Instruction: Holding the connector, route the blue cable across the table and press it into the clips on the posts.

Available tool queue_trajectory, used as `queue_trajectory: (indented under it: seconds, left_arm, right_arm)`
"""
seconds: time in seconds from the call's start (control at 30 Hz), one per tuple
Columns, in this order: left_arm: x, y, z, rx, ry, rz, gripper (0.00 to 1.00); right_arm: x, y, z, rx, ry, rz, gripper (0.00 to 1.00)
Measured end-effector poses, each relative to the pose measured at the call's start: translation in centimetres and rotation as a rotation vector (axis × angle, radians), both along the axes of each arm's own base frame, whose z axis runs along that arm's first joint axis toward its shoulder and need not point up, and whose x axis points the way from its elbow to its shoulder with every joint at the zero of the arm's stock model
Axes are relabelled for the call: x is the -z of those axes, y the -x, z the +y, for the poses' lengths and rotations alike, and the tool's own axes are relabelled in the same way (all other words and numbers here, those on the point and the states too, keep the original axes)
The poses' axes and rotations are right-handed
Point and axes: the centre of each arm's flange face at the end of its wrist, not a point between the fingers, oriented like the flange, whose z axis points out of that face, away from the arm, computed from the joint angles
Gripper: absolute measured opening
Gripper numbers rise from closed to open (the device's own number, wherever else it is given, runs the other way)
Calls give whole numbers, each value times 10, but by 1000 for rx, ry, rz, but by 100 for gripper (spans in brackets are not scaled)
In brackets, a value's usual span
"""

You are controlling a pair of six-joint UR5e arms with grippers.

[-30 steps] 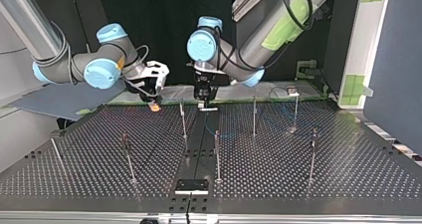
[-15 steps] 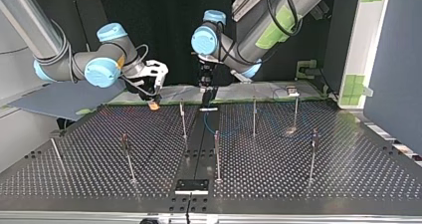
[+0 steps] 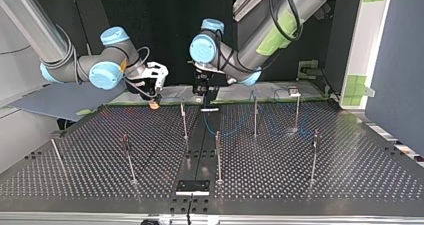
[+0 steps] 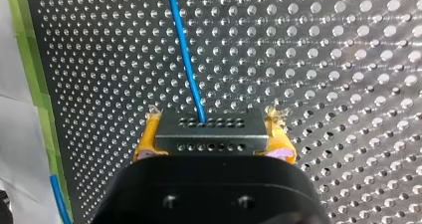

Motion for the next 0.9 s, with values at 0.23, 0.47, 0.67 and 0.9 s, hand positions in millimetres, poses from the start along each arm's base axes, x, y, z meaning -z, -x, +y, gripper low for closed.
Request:
queue_trajectory:
  seconds: [0.23,0.47,0.67,0.9]
  left_arm:
    - [21,-10,-3,6,-10,32,0]
    - [18,-25,-3,2,5,18,0]
    - [16,-37,1,5,12,13,0]
    - [25,-51,-4,22,21,25,0]
  right_arm:
    - [2,2,-5,9,10,-12,0]
    - [8,3,-11,16,18,-23,0]
    - [11,7,-18,27,31,-35,0]
    - [18,11,-27,44,37,-47,0]
